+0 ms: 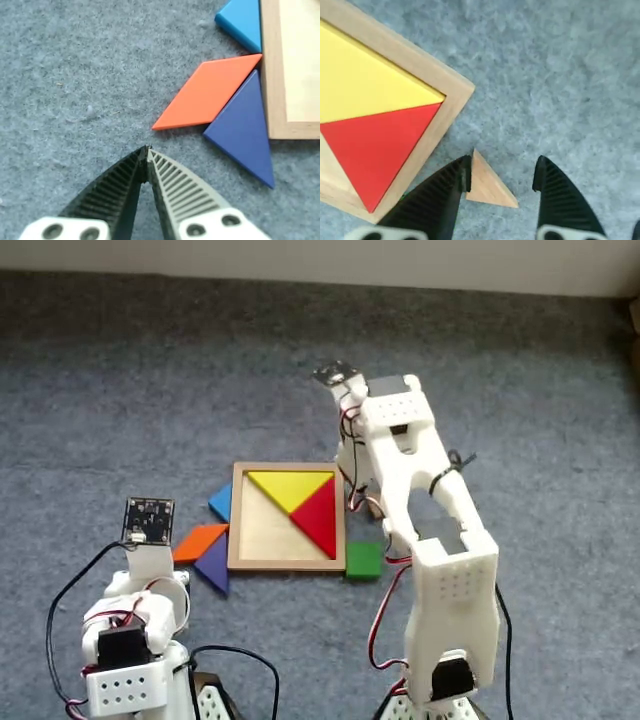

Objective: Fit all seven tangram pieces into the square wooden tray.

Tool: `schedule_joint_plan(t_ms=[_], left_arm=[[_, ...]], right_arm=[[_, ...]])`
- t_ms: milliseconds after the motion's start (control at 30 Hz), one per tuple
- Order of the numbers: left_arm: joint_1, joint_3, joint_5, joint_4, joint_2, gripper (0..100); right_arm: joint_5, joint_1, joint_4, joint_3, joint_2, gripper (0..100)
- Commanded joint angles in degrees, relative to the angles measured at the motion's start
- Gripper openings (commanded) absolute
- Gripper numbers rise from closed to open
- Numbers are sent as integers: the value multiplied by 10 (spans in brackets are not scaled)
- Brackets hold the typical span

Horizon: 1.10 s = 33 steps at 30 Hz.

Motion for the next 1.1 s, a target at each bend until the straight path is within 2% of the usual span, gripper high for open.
schedule_joint_plan(t_ms=[0, 367, 567, 733, 967, 1067], left_arm=[[-5, 11, -5, 3, -27, 8], [-5, 11, -5, 3, -27, 8], [-5, 11, -5, 3, -27, 8], [-5, 11, -5, 3, -27, 8], [-5, 11, -5, 3, -27, 8], [-5, 11, -5, 3, -27, 8]], right_arm=[[33, 10, 29, -36, -10, 206], [42, 16, 36, -29, -4, 206], [43, 18, 36, -31, 60, 206], [77, 28, 39, -30, 81, 203], [78, 50, 38, -32, 76, 35], [78, 50, 46, -31, 58, 4]])
